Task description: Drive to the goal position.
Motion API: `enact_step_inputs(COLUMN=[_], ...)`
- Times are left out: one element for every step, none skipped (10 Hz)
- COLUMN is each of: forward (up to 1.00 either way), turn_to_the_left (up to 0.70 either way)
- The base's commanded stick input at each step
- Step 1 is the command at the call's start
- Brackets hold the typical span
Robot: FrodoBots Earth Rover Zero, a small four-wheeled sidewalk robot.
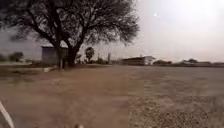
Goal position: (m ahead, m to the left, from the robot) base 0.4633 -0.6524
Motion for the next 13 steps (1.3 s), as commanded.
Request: enact_step_inputs(forward=[0.50, 0.50, 0.50, 0.50, 0.50, 0.50, 0.50, 0.50, 0.50, 0.50, 0.50, 0.50, 0.50], turn_to_the_left=[0.00, 0.00, 0.00, 0.00, 0.00, 0.00, 0.00, 0.00, 0.00, 0.00, 0.00, 0.00, 0.00])
